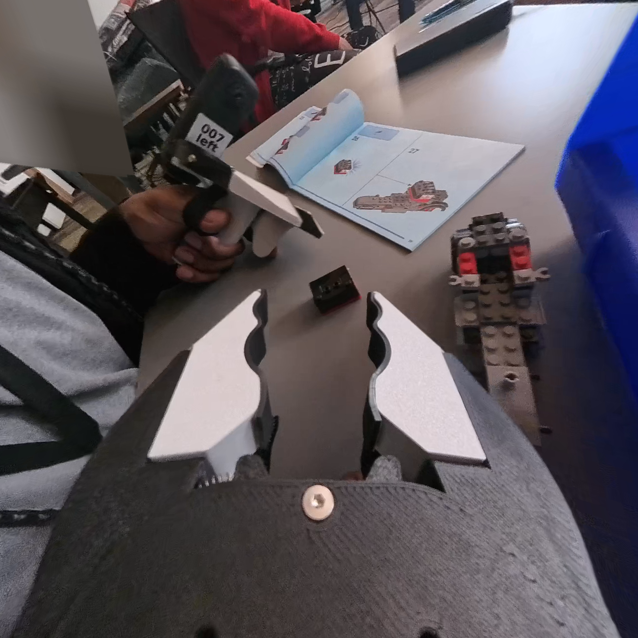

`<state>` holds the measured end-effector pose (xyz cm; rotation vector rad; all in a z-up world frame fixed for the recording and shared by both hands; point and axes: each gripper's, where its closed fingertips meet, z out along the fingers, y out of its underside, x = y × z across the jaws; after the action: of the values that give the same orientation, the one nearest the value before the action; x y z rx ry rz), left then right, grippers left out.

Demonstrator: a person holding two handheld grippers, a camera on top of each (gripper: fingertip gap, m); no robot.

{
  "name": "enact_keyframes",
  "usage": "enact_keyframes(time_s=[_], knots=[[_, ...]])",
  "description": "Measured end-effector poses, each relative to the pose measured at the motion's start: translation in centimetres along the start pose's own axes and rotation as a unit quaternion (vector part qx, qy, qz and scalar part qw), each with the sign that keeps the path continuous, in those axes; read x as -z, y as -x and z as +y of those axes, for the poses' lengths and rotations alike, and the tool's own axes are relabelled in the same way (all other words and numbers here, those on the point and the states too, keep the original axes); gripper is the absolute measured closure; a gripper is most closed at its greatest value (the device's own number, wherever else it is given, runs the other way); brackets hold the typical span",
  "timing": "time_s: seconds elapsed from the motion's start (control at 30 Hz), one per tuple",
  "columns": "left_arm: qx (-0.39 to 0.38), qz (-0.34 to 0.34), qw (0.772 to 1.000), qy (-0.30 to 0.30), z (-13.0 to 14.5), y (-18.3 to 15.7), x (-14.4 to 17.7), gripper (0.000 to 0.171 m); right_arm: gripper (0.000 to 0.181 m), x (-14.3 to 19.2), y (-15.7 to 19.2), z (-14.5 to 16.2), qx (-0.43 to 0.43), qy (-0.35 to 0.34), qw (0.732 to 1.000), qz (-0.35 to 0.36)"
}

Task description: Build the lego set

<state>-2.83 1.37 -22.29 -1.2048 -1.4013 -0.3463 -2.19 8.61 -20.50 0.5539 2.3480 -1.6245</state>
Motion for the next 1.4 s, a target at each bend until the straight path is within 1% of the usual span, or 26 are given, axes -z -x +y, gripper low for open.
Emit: enact_keyframes(time_s=[0.13,0.37,0.83,0.9,0.93,1.0,1.07,1.13,1.17,1.2,1.27,1.4], knots=[[0.001,-0.013,1.0,0.007,0.2,0.3,-0.2,0.145,0.122,-0.6,1.8,0.1,-0.009,-0.006,0.999,-0.031],[-0.007,-0.021,1.0,0.008,0.3,0.4,-0.3,0.145,0.121,-1.6,4.9,0.7,0.001,-0.002,0.997,-0.075],[-0.017,-0.041,0.999,-0.001,0.2,0.7,-0.3,0.146,0.12,-1.1,5.5,0.6,-0.004,-0.019,0.997,-0.079],[-0.016,-0.039,0.999,-0.002,0.1,0.7,-0.2,0.146,0.121,-0.1,5.7,-0.3,-0.004,-0.051,0.995,-0.091],[-0.014,-0.037,0.999,-0.003,0.1,0.7,-0.2,0.146,0.124,1.1,5.8,-1.1,-0.003,-0.078,0.992,-0.101],[-0.009,-0.034,0.999,-0.004,0.0,0.7,-0.1,0.146,0.126,5.2,5.1,-2.6,-0.008,-0.138,0.985,-0.104],[-0.008,-0.029,1.0,-0.004,0.0,0.6,-0.1,0.146,0.128,9.9,3.5,-3.8,-0.023,-0.185,0.979,-0.077],[-0.009,-0.03,1.0,-0.002,0.1,0.6,-0.2,0.145,0.128,13.7,2.3,-4.1,-0.035,-0.201,0.978,-0.044],[-0.009,-0.03,1.0,0.001,0.2,0.5,-0.2,0.145,0.128,14.8,1.9,-3.8,-0.033,-0.198,0.979,-0.027],[-0.009,-0.029,1.0,0.003,0.2,0.5,-0.2,0.145,0.129,15.4,1.7,-3.4,-0.027,-0.189,0.982,-0.008],[-0.009,-0.028,1.0,0.003,0.2,0.5,-0.2,0.145,0.129,14.9,1.5,-1.9,-0.022,-0.163,0.986,0.017],[-0.012,-0.028,1.0,0.0,0.2,0.4,-0.2,0.145,0.129,10.8,2.4,1.0,-0.038,-0.133,0.99,0.017]])
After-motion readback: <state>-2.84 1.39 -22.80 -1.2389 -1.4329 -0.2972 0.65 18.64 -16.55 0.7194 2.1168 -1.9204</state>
